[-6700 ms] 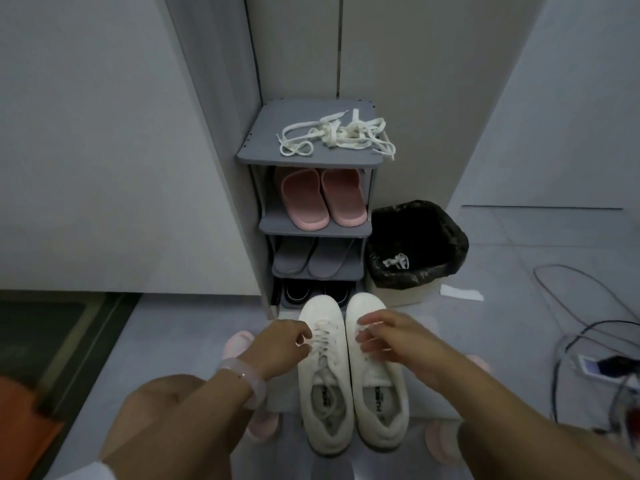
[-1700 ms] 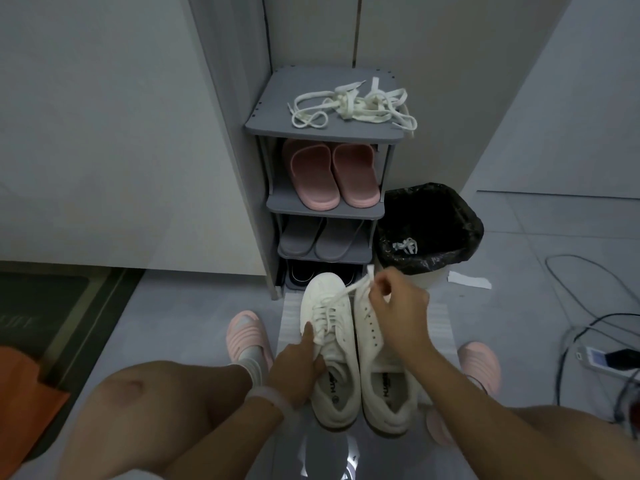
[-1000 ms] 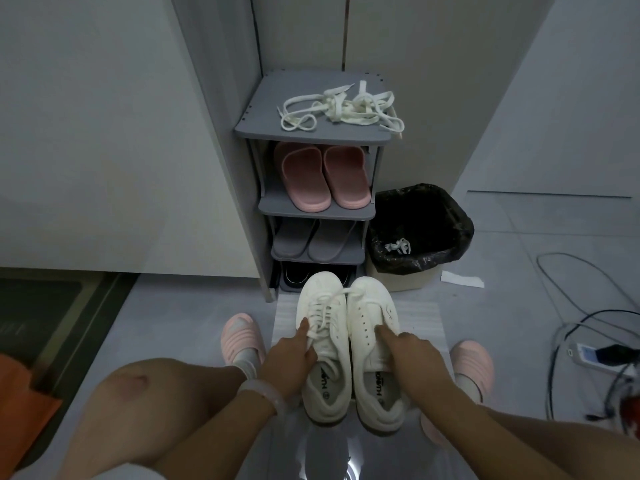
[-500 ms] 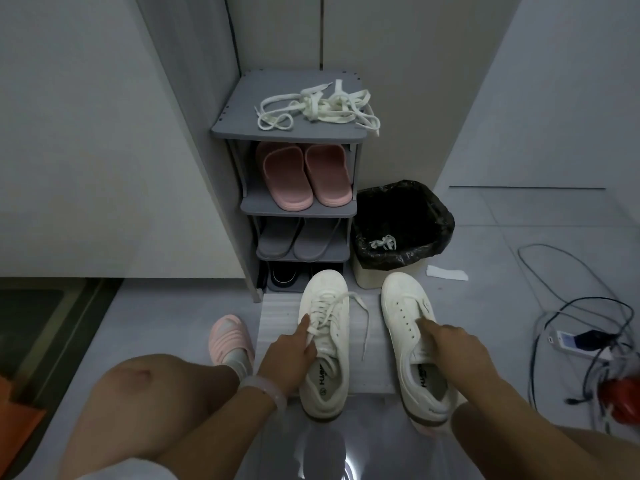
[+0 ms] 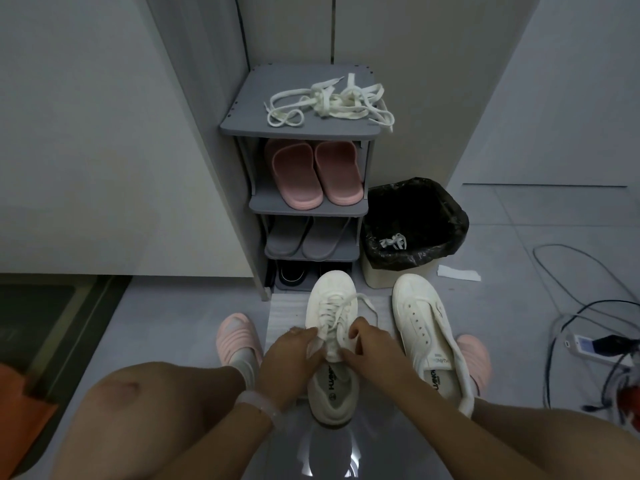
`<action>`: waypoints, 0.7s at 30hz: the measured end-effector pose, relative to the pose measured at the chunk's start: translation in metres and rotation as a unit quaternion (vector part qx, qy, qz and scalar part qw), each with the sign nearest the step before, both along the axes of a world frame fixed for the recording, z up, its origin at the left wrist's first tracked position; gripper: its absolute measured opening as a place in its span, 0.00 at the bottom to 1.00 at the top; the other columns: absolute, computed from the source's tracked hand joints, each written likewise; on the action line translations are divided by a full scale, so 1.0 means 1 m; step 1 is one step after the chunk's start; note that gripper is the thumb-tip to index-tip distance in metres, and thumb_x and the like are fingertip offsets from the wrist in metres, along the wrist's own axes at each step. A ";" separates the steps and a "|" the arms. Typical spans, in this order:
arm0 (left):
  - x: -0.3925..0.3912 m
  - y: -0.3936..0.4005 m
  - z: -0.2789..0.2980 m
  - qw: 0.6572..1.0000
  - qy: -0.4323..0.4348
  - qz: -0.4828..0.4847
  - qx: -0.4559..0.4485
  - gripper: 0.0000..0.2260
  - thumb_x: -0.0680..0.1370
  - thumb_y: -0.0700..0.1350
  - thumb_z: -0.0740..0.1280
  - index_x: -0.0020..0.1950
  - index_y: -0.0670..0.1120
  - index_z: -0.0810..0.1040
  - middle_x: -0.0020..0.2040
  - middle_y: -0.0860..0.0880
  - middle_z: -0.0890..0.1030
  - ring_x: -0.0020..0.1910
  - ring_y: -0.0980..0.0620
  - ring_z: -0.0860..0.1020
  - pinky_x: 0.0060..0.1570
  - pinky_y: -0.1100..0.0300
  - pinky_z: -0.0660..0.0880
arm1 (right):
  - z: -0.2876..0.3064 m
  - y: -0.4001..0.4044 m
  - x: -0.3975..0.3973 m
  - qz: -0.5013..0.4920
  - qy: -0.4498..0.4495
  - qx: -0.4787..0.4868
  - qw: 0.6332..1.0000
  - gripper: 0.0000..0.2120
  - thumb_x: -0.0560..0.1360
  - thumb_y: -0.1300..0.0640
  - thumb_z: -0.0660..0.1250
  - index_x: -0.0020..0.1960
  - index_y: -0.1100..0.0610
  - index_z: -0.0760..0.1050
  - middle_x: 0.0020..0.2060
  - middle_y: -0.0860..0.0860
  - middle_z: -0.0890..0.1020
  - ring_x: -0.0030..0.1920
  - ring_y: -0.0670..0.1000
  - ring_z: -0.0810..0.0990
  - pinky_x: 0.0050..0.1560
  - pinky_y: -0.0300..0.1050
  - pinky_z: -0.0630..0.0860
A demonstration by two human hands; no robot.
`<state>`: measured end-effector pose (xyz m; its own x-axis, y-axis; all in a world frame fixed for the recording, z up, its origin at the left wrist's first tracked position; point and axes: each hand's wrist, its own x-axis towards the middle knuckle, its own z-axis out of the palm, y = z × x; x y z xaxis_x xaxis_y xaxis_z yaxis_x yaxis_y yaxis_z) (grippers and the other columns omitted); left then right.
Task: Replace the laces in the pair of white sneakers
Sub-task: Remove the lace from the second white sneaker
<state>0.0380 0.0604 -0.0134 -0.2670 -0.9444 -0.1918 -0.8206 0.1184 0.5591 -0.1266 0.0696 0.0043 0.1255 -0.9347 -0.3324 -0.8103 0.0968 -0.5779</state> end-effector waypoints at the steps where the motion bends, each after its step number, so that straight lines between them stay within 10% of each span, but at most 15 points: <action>1: 0.000 -0.001 0.002 0.999 0.005 -0.014 -0.032 0.20 0.76 0.54 0.58 0.62 0.45 0.75 0.57 0.46 0.77 0.57 0.50 0.74 0.52 0.67 0.64 | -0.003 0.000 0.002 0.003 0.014 0.000 1.000 0.14 0.75 0.49 0.65 0.54 0.54 0.66 0.41 0.49 0.74 0.41 0.49 0.74 0.41 0.41 0.69; 8: -0.010 -0.012 0.001 0.989 0.112 0.049 -0.081 0.06 0.76 0.43 0.66 0.43 0.41 0.78 0.40 0.50 0.75 0.39 0.55 0.72 0.39 0.72 0.65 | -0.015 0.004 0.007 -0.001 0.073 -0.016 0.997 0.22 0.77 0.45 0.59 0.66 0.54 0.63 0.55 0.54 0.78 0.54 0.55 0.78 0.49 0.45 0.72; 13: -0.007 -0.027 0.008 0.895 0.359 0.153 0.214 0.11 0.79 0.42 0.62 0.36 0.45 0.74 0.38 0.48 0.75 0.41 0.53 0.73 0.48 0.63 0.69 | -0.020 0.009 0.007 -0.006 0.094 -0.028 0.995 0.23 0.78 0.49 0.56 0.72 0.52 0.60 0.52 0.57 0.80 0.52 0.57 0.79 0.47 0.45 0.72; 15: -0.001 -0.037 0.015 0.924 0.291 0.089 0.234 0.09 0.78 0.42 0.64 0.37 0.45 0.74 0.38 0.49 0.74 0.41 0.52 0.72 0.45 0.66 0.68 | -0.019 0.010 0.005 -0.012 0.092 -0.031 0.995 0.21 0.78 0.51 0.56 0.70 0.52 0.63 0.50 0.57 0.80 0.50 0.57 0.79 0.45 0.44 0.71; 18: 0.009 -0.056 0.025 0.999 -0.015 -0.029 0.026 0.01 0.73 0.42 0.66 0.43 0.45 0.76 0.41 0.51 0.76 0.46 0.50 0.75 0.41 0.63 0.65 | -0.015 0.011 0.008 -0.014 0.081 -0.027 0.996 0.18 0.78 0.53 0.56 0.67 0.53 0.65 0.48 0.56 0.80 0.48 0.57 0.79 0.43 0.43 0.71; 21: 0.019 -0.060 0.026 0.965 -0.232 -0.012 -0.122 0.10 0.73 0.45 0.64 0.53 0.46 0.73 0.50 0.49 0.74 0.53 0.48 0.73 0.48 0.57 0.63 | -0.012 0.012 0.014 -0.017 0.092 -0.025 0.995 0.17 0.78 0.56 0.56 0.67 0.55 0.66 0.47 0.57 0.80 0.48 0.57 0.79 0.43 0.44 0.72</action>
